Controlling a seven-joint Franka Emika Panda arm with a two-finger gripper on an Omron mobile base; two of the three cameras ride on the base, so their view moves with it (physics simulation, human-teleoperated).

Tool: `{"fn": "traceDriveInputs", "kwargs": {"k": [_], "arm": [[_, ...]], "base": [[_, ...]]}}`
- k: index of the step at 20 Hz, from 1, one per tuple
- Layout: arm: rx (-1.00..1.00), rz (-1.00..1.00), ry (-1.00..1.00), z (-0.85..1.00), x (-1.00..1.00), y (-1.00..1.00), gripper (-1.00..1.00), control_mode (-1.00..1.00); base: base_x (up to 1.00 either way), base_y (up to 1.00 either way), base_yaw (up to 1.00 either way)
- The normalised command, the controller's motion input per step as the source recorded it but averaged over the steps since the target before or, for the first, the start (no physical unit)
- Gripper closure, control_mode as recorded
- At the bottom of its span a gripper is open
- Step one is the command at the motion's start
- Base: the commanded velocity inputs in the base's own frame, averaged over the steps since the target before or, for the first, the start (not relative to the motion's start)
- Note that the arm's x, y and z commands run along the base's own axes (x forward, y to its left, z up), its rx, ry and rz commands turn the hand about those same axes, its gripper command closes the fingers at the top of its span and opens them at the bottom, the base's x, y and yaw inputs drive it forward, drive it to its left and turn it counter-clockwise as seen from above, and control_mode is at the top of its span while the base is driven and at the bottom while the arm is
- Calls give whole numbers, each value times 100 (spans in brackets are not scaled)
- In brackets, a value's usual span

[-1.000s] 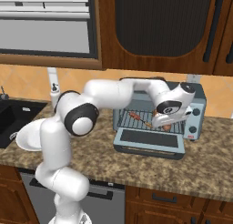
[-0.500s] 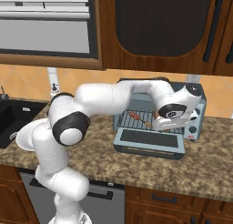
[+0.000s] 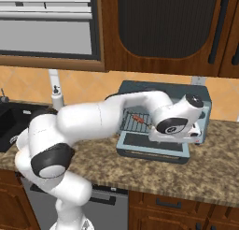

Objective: Pick up the kebab skewer and baguette bread, and place them inside the toaster oven. Close the toaster oven door and start by setting the timer.

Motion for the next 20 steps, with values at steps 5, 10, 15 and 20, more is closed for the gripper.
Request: {"fn": "traceDriveInputs", "kwargs": {"k": [5, 10, 15, 20], "arm": [[0, -25, 6, 3, -24, 42, -100, -100], [-3, -25, 5, 7, -8, 26, -100, -100], [-6, -17, 0, 0, 0, 39, -100, -100], [-7, -10, 0, 0, 12, 13, -100, -100]], "base": [[0, 0, 0], [0, 0, 0], [0, 0, 0], [0, 0, 0]]}}
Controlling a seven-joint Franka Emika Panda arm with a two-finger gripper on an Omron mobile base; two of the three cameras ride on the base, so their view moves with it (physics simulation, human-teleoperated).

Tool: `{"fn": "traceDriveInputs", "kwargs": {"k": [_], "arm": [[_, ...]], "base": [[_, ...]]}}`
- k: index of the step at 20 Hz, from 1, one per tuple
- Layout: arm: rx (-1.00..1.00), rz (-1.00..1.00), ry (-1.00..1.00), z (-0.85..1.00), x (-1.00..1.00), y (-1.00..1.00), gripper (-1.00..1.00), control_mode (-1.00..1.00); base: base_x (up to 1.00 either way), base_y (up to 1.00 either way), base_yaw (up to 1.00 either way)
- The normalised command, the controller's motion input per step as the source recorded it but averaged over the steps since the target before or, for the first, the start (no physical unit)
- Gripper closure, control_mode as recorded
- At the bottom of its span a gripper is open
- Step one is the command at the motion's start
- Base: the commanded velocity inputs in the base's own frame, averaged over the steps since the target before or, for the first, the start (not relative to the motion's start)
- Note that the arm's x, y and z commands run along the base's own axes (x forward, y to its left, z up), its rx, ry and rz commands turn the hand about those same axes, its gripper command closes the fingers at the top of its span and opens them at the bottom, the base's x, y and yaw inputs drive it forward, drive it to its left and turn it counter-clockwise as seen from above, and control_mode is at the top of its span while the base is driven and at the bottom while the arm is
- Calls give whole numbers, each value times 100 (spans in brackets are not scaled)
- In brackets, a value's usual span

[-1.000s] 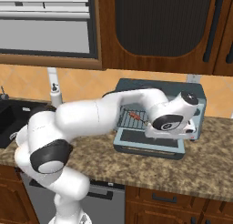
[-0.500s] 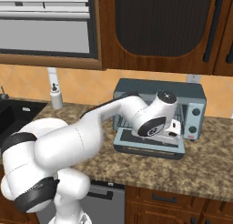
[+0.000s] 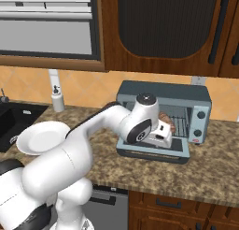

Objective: Pick up the kebab skewer and baguette bread, and place them inside the toaster oven. Close the toaster oven door and start by setting the timer.

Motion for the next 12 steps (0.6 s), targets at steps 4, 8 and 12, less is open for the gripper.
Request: {"fn": "traceDriveInputs", "kwargs": {"k": [4, 8, 12], "arm": [[-1, -2, 0, 0, 31, 1, -100, -100], [0, 0, 0, -7, 24, 0, -100, -100], [0, 0, 0, -12, 0, 0, -100, -100]], "base": [[0, 0, 0], [0, 0, 0], [0, 0, 0]]}}
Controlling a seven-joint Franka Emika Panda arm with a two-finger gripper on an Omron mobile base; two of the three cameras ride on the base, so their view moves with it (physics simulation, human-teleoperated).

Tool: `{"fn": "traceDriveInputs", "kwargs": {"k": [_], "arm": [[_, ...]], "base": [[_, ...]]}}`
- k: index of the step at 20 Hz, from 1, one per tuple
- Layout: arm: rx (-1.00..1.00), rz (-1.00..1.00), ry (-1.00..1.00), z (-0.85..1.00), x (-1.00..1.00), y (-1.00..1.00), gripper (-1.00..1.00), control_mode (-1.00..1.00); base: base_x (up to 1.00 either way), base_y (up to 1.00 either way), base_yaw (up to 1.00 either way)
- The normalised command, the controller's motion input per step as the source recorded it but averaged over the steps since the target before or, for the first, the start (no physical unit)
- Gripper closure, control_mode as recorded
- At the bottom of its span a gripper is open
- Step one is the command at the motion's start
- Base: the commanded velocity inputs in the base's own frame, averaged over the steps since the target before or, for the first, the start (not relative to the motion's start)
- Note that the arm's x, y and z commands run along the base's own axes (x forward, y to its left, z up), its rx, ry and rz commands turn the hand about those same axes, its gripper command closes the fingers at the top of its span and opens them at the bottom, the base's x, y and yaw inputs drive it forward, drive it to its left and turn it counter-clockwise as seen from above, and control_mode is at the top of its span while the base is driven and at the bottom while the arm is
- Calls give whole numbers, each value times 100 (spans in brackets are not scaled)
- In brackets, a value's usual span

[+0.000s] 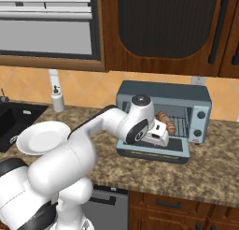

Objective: Pick up the kebab skewer and baguette bread, and place them inside the toaster oven. Close the toaster oven door and start by setting the timer.

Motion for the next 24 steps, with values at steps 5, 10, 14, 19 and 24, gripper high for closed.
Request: {"fn": "traceDriveInputs", "kwargs": {"k": [5, 10, 14, 19, 24], "arm": [[0, 0, 0, -7, 7, 0, -100, -100], [0, 0, 0, -26, 16, 0, -100, -100], [0, -3, 0, -35, 53, 0, -100, -100], [0, -2, 0, -28, 56, 0, -100, -100], [0, -2, 0, -22, 42, 0, -100, -100]], "base": [[0, 0, 0], [0, 0, 0], [0, 0, 0], [0, 0, 0], [0, 0, 0]]}}
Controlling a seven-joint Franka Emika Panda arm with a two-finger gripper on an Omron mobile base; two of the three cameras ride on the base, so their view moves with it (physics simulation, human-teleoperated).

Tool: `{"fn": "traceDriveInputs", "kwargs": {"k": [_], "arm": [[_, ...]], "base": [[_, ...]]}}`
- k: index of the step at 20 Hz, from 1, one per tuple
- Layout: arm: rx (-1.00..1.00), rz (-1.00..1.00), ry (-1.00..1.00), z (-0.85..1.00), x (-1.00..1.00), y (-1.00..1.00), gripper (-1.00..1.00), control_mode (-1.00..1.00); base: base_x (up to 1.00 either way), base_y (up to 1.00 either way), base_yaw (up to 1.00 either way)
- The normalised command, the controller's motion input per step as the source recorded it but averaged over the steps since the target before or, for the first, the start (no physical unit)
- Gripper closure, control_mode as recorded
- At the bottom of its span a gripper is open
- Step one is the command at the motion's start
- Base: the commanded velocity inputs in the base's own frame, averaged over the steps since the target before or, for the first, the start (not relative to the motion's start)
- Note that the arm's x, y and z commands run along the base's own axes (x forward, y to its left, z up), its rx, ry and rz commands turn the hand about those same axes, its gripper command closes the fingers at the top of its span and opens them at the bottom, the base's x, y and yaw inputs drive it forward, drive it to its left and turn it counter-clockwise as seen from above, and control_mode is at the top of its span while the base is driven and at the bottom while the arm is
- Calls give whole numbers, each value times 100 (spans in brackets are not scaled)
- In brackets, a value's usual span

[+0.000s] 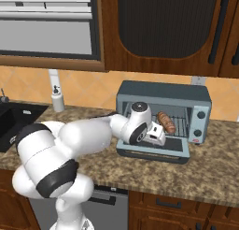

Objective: Pick up the kebab skewer and baguette bread, and place them inside the toaster oven. Close the toaster oven door and start by setting the timer.

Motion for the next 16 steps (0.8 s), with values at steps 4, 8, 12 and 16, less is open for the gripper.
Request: {"fn": "traceDriveInputs", "kwargs": {"k": [4, 8, 12, 16], "arm": [[0, -3, 0, -8, 37, 0, -100, -100], [0, -3, 0, -3, 33, 0, -100, -100], [0, -3, 0, -1, 22, -1, -100, -100], [0, -5, 0, 0, 18, -6, -100, -100]], "base": [[0, 0, 0], [0, 0, 0], [0, 0, 0], [0, 0, 0]]}}
